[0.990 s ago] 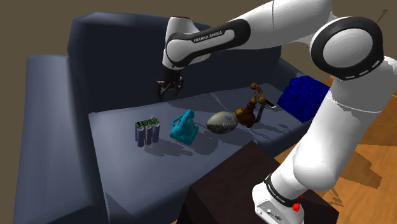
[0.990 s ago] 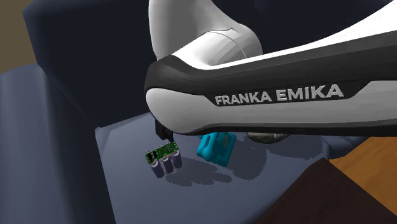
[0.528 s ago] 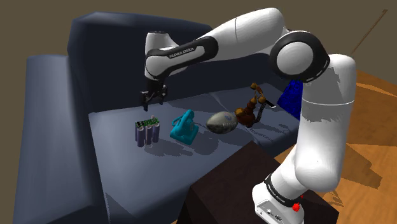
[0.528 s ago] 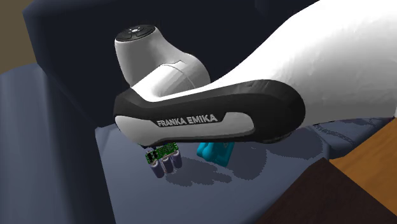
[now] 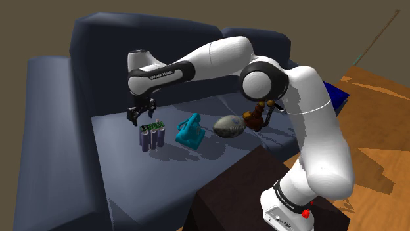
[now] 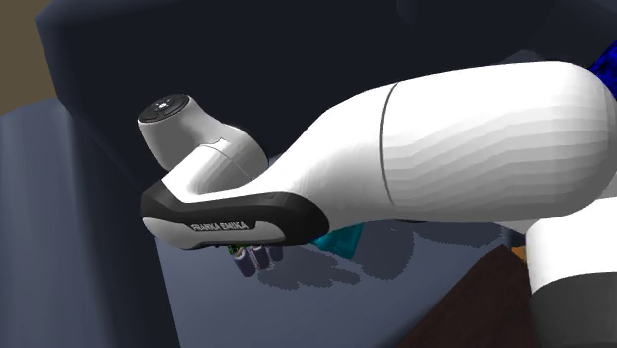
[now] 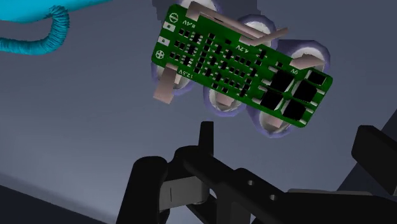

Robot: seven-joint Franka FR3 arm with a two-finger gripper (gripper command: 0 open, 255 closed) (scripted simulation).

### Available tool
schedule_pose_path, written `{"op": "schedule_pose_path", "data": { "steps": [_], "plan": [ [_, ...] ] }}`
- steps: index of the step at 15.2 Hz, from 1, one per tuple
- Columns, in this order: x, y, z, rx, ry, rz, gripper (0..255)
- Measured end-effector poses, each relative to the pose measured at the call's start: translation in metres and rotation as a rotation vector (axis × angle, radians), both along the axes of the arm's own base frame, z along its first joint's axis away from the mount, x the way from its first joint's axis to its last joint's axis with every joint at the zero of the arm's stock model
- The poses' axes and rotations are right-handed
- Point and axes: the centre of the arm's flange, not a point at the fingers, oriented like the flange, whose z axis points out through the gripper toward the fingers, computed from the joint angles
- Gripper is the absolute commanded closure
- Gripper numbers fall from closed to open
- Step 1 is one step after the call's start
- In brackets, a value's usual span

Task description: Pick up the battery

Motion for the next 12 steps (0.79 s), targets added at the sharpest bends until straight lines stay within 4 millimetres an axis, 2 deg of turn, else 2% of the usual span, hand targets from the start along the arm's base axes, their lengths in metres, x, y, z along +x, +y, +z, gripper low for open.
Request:
{"op": "schedule_pose_path", "data": {
  "steps": [3, 9, 10, 12],
  "plan": [
    [0.008, 0.01, -0.02, -0.005, 0.007, 0.012, 0],
    [0.008, 0.011, -0.05, -0.006, 0.007, 0.014, 0],
    [0.007, 0.011, -0.053, -0.006, 0.008, 0.013, 255],
    [0.007, 0.01, -0.054, -0.006, 0.007, 0.013, 255]
  ]
}}
